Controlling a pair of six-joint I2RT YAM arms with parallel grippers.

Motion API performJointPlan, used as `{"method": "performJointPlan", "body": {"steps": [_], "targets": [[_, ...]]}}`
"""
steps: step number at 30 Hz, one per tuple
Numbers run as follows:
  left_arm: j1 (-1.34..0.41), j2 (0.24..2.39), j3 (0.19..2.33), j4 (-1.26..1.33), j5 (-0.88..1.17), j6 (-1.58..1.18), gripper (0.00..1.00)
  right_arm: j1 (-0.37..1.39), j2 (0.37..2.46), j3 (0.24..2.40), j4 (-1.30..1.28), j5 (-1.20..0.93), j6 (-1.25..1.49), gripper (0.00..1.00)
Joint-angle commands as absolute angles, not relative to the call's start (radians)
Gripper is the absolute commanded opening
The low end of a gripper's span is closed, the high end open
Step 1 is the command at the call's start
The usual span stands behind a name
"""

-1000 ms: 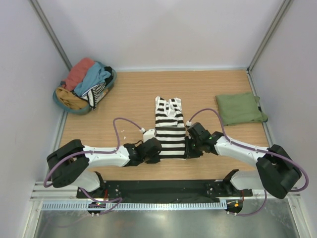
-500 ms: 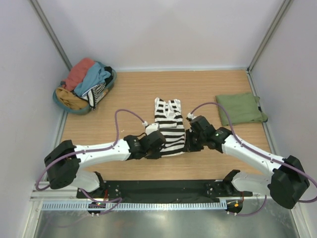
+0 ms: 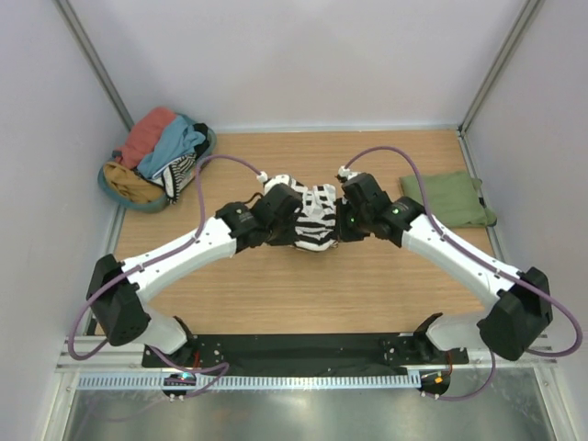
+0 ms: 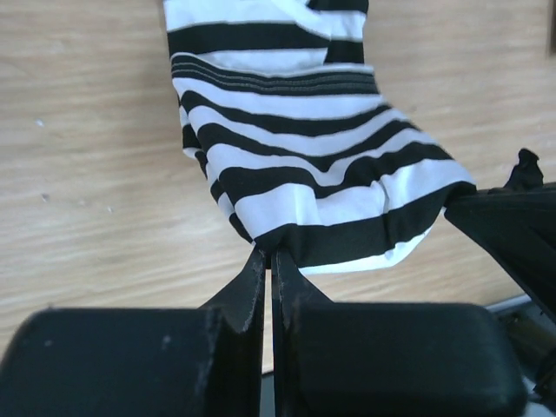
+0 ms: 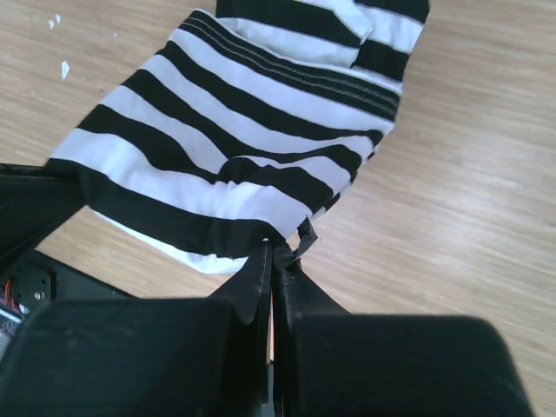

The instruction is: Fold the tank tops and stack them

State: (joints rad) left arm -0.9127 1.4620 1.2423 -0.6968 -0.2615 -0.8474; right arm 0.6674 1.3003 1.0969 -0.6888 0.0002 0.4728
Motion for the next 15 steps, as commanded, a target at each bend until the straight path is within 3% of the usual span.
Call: {"method": "performJointPlan", "body": {"steps": [1, 15], "targets": [[-0.823, 1.497, 1.311, -0.71, -0.207, -0.773, 0.01, 0.631, 1.365, 1.193, -0.695, 0.017, 0.423, 0.01], [-0.635, 1.75, 1.575, -0.706, -0.06, -0.69, 0.01, 0.451, 1.63, 1.436, -0.68, -0.115, 0.373, 0.01]]}}
